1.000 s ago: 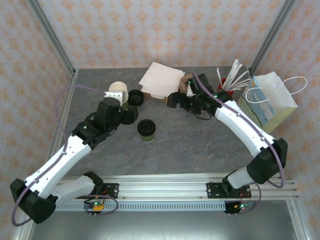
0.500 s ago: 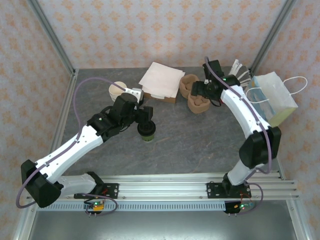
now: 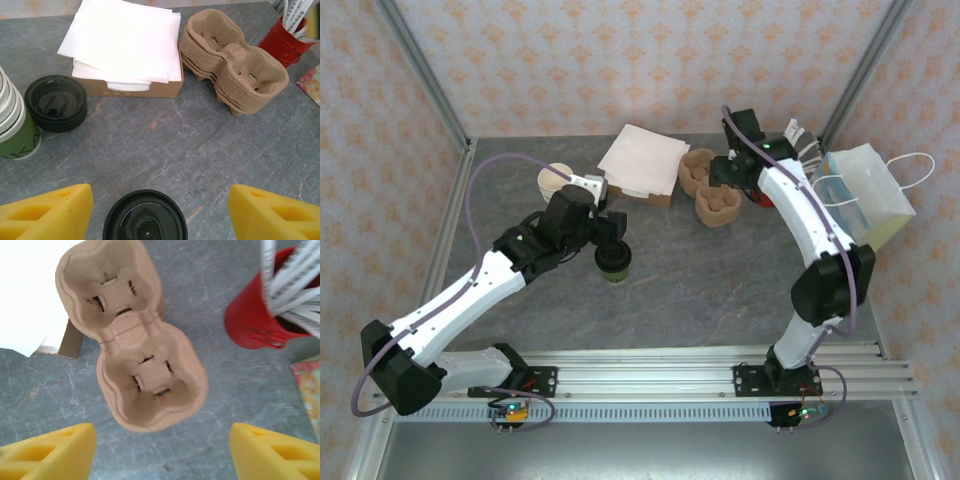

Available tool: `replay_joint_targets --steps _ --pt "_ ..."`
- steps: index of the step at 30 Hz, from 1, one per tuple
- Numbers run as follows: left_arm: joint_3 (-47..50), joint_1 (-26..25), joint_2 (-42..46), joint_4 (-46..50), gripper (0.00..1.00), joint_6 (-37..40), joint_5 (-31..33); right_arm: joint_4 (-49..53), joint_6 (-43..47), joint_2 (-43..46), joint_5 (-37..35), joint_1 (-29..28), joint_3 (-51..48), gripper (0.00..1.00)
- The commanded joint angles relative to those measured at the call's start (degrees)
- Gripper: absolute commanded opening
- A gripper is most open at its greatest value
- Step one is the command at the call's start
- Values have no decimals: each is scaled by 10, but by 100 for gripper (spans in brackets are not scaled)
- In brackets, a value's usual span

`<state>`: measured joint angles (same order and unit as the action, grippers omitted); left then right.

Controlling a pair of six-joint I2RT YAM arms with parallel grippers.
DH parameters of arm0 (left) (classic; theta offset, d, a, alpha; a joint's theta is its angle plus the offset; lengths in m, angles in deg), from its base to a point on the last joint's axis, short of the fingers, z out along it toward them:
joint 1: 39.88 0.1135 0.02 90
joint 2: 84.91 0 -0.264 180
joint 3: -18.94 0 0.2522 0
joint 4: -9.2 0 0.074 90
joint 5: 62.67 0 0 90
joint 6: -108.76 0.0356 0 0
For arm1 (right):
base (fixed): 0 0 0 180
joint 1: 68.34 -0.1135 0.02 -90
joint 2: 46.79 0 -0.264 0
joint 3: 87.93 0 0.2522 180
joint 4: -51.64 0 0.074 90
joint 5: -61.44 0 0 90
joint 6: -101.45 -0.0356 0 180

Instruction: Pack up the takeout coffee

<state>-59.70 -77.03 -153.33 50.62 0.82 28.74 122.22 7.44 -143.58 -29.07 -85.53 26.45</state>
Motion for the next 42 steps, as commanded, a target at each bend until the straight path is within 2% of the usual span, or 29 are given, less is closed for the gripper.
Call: replay_joint_targets --steps 1,4,8,14,19,22,30,37,42 --pt "-18 -8 -3 2 73 4 -2 53 10 103 -94 4 24 71" --pt "-19 -11 -2 -1 72 3 -4 79 5 159 -128 27 26 71" --pt "-8 -15 0 -18 72 1 -10 105 9 194 -127 113 33 71" --pt "5 -16 1 -46 72 -3 -25 153 26 167 -109 238 74 71" --pt "14 -15 8 -61 72 -1 -27 171 29 150 -99 275 76 68" --pt "17 -15 10 -64 73 4 -26 164 27 147 -61 304 51 66" --pt "30 -15 10 -78 73 15 -32 171 35 92 -50 311 37 65" --pt "39 -15 15 -85 73 20 -31 171 44 40 -72 312 50 65" --pt "41 -15 15 -88 73 21 -31 173 47 14 -48 315 57 59"
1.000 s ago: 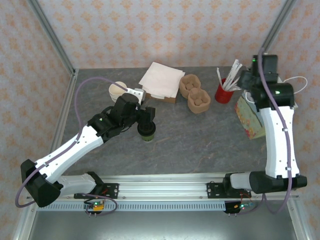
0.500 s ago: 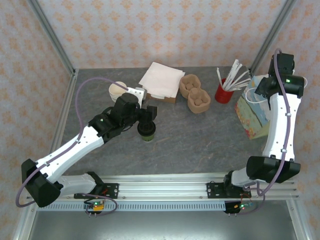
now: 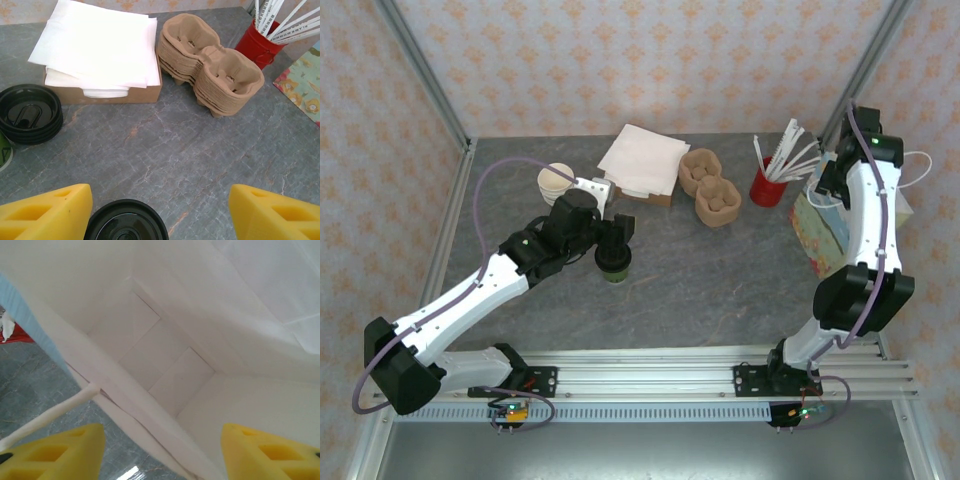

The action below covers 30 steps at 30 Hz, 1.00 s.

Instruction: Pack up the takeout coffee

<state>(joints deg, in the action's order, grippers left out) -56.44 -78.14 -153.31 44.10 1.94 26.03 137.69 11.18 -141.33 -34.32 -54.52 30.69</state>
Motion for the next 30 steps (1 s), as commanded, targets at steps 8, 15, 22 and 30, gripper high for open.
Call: replay_joint_targets --steps 8,15,22,30 --pt "9 -4 16 -18 73 9 -3 29 3 20 70 5 -11 34" --pt "5 -4 13 -13 73 7 -6 10 -9 102 89 6 -65 17" --pt "5 -4 15 -1 73 3 -3 33 -26 148 85 5 -20 6" --pt "-12 -4 13 28 73 10 31 60 -34 219 138 -43 112 0"
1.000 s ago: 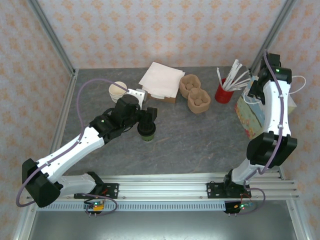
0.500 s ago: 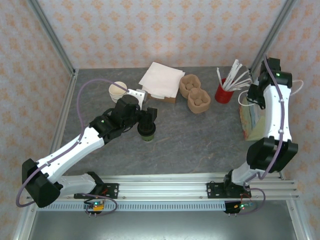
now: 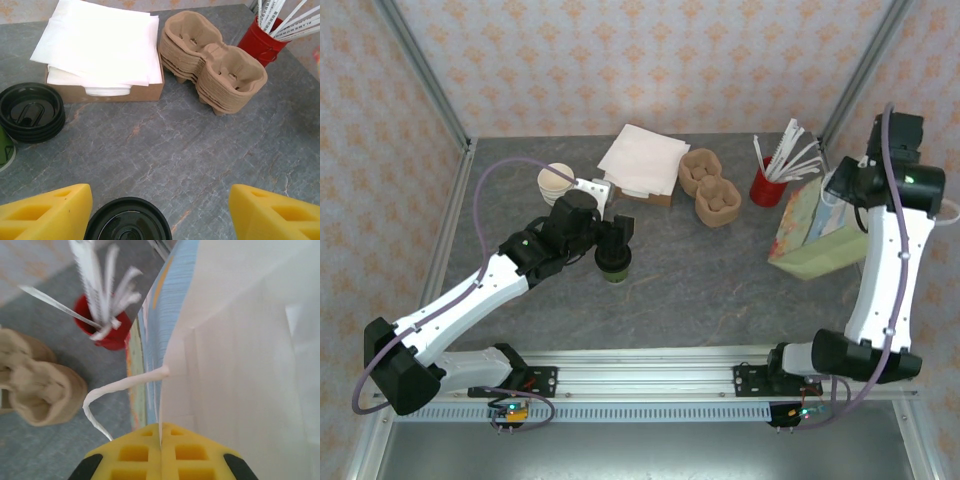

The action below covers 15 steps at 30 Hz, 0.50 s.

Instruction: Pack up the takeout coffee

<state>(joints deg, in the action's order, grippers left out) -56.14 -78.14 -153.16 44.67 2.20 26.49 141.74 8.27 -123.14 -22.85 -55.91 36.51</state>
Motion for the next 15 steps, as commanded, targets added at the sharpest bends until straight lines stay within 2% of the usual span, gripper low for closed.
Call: replay_joint_targets --steps 1,6,15 --pt "-18 -4 11 26 73 9 31 21 -3 41 32 -41 74 0" --pt "-36 1 3 39 74 -1 66 13 8 50 114 -96 116 0" --pt "-48 59 6 72 74 -30 89 -19 18 31 89 -327 81 0"
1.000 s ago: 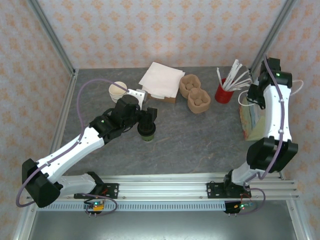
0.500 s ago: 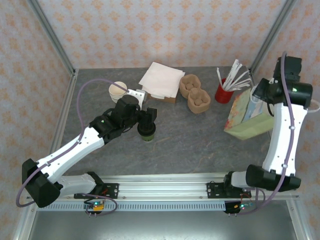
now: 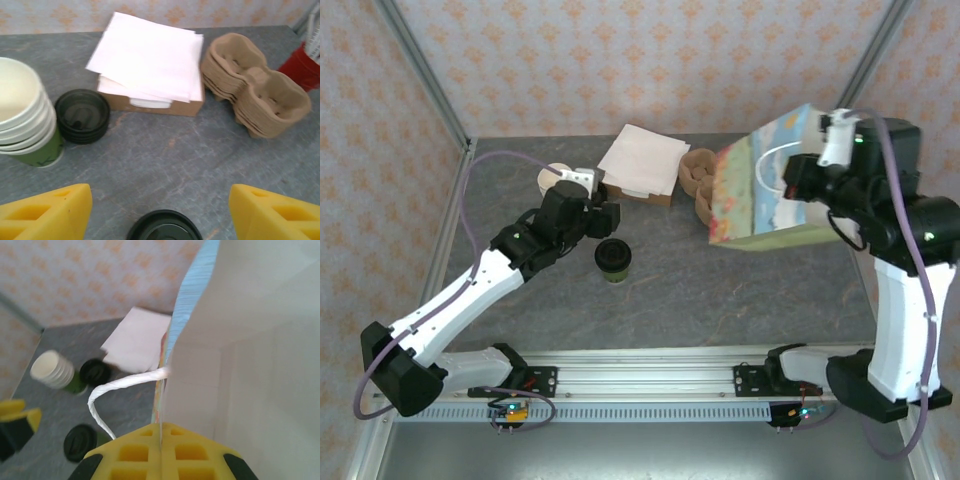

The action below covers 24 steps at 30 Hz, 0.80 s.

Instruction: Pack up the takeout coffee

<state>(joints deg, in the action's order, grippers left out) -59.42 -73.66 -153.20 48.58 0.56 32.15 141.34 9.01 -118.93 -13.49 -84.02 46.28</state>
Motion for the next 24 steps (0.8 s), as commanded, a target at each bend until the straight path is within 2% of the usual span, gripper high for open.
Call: replay_joint_targets --steps 1,5,13,20,24 --pt "-15 20 9 37 74 -13 37 -24 10 -16 -7 -70 -29 0" --pt "-12 42 23 54 74 -15 52 -55 1 -44 -46 -150 -69 0" --pt "0 64 51 70 74 -11 68 -74 -8 -125 -154 -253 -89 0" --pt "11 68 62 72 74 -7 69 -37 -9 -215 -244 -315 -56 0" --pt "17 71 65 72 74 -6 74 -41 -30 -252 -265 -339 -59 0"
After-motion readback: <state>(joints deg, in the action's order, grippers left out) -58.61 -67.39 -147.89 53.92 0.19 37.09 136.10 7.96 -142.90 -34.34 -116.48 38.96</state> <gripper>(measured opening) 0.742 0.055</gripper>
